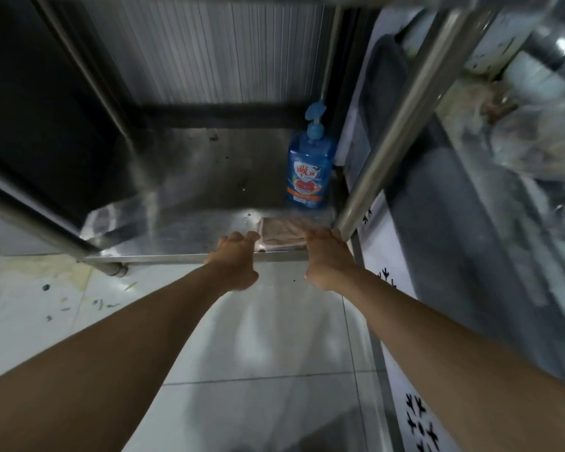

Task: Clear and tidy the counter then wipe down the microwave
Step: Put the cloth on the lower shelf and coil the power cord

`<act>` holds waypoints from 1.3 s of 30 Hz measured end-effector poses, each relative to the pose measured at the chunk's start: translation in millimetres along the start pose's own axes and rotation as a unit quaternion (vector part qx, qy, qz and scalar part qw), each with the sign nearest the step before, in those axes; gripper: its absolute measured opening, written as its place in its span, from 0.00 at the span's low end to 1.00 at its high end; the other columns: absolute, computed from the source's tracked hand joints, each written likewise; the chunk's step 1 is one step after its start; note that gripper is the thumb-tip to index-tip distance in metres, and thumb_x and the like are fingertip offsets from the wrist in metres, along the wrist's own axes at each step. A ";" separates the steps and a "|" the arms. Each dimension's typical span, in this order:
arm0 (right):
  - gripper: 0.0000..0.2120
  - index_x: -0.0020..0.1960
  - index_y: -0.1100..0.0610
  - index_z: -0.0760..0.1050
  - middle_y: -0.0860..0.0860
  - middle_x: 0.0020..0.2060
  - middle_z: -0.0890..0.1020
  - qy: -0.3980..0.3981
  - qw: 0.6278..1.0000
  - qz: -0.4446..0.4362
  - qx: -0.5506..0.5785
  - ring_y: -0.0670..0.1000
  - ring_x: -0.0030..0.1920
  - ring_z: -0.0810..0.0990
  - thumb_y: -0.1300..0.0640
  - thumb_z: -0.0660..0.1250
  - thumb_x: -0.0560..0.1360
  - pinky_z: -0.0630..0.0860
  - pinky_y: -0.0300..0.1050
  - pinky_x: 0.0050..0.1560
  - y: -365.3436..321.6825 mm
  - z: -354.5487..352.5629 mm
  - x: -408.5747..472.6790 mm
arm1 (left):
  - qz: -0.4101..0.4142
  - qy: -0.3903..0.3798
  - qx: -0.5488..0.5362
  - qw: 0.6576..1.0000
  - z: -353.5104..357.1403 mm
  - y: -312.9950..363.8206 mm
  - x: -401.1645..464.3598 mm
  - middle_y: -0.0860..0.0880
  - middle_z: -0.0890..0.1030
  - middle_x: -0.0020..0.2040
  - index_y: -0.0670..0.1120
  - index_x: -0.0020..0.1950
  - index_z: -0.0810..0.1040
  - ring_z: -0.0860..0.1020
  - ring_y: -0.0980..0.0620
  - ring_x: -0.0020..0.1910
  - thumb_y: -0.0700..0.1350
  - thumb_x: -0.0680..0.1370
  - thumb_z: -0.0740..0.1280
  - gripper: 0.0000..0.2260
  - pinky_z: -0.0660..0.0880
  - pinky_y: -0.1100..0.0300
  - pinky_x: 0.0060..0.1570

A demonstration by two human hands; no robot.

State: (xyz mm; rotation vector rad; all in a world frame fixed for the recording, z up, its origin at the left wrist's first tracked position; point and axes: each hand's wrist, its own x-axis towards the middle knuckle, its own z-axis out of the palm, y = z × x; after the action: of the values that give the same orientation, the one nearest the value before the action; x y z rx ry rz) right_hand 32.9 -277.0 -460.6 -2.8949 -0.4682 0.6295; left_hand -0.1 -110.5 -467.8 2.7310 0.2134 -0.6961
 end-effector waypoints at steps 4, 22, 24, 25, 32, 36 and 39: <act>0.31 0.71 0.57 0.60 0.56 0.69 0.65 -0.010 1.000 -0.007 0.004 0.59 0.68 0.62 0.61 0.68 0.71 0.67 0.50 0.66 -21.0 -63.7 -53.8 | 0.005 -0.011 -0.008 1.000 -50.3 18.6 -63.8 0.43 0.66 0.70 0.49 0.75 0.57 0.63 0.42 0.70 0.45 0.73 0.71 0.34 0.67 0.48 0.67; 0.33 0.70 0.57 0.63 0.56 0.66 0.66 0.012 1.000 -0.015 0.001 0.57 0.66 0.62 0.57 0.72 0.68 0.66 0.50 0.67 -64.7 -339.1 -228.3 | 0.033 0.023 0.023 0.999 -304.6 122.6 -247.3 0.43 0.70 0.67 0.49 0.72 0.61 0.68 0.43 0.66 0.46 0.71 0.71 0.32 0.69 0.48 0.65; 0.33 0.70 0.56 0.63 0.56 0.66 0.66 0.029 0.999 -0.019 -0.005 0.57 0.66 0.62 0.57 0.71 0.68 0.66 0.50 0.67 -65.6 -366.1 -238.2 | 0.045 0.049 0.023 0.998 -330.8 135.0 -258.4 0.43 0.73 0.64 0.49 0.68 0.64 0.71 0.43 0.63 0.46 0.70 0.70 0.29 0.71 0.49 0.62; 0.32 0.69 0.56 0.64 0.56 0.65 0.67 0.038 0.999 -0.023 -0.008 0.57 0.66 0.63 0.58 0.71 0.68 0.66 0.48 0.67 -65.3 -377.8 -243.0 | 0.049 0.058 0.027 0.997 -342.5 141.3 -264.4 0.42 0.73 0.63 0.48 0.68 0.64 0.71 0.43 0.62 0.45 0.71 0.70 0.28 0.71 0.50 0.61; 0.33 0.69 0.57 0.62 0.56 0.66 0.66 0.061 0.997 -0.028 -0.022 0.58 0.66 0.61 0.57 0.71 0.68 0.68 0.49 0.65 -63.8 -454.6 -270.6 | 0.052 0.116 0.048 0.991 -409.7 179.2 -295.2 0.44 0.67 0.71 0.47 0.74 0.59 0.65 0.42 0.70 0.48 0.74 0.69 0.32 0.67 0.50 0.67; 0.37 0.73 0.57 0.58 0.56 0.68 0.65 0.083 0.995 -0.032 -0.033 0.58 0.68 0.60 0.59 0.72 0.68 0.65 0.49 0.68 -59.4 -490.1 -281.2 | 0.052 0.148 0.043 0.987 -440.3 197.7 -310.2 0.44 0.68 0.70 0.48 0.73 0.60 0.67 0.43 0.69 0.47 0.73 0.71 0.32 0.69 0.49 0.65; 0.36 0.74 0.55 0.57 0.54 0.69 0.64 0.114 0.992 -0.040 -0.023 0.57 0.69 0.59 0.63 0.68 0.70 0.63 0.48 0.69 -51.2 -515.7 -290.9 | 0.053 0.169 0.051 0.983 -462.9 210.7 -320.4 0.43 0.68 0.70 0.48 0.73 0.60 0.67 0.42 0.68 0.48 0.73 0.71 0.32 0.69 0.48 0.65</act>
State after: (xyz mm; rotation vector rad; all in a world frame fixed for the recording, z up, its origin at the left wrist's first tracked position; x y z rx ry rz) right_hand -12.9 -361.6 125.9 -2.9241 -0.5690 0.2753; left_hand -29.0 -174.2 129.2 2.9185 0.1074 -0.2155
